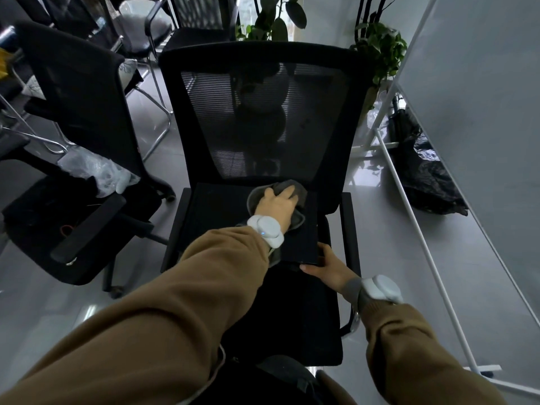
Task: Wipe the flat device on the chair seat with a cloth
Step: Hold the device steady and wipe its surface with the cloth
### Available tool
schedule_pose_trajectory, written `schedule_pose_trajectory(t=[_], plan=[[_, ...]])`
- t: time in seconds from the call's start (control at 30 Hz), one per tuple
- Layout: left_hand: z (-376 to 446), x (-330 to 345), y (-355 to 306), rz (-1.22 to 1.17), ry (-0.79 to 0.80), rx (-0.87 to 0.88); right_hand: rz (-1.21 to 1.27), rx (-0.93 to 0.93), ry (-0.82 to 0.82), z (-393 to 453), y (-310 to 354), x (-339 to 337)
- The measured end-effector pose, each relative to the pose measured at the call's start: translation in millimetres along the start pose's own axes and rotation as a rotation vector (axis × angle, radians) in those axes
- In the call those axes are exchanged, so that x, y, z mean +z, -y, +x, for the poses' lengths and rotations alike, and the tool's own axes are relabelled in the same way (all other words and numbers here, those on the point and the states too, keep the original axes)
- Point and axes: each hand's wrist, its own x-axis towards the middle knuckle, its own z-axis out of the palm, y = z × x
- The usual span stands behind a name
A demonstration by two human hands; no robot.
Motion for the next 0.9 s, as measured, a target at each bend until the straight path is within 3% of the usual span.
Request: schedule_pose_trajectory(t=[0.27,0.47,0.67,0.9], plan=[[-25.4,-9.1,85.8,0.065,-0.004,-0.254,-0.027,-0.009,0.02,-2.9,6.9,1.0],[-55.9,-15.7,134.7,0.086,-0.073,-0.35,-0.05,-0.008,0.011,-3.8,6.7,1.4],[-67.0,-8.7,136.5,-0.038,-0.176,-0.394,-0.045,-0.005,-0.01,-5.2,6.1,4.0],[-50.8,-11.2,108.2,-0.092,-0.052,-0.337,-0.04,-0.002,-0.028,-4.7,7.3,5.0]])
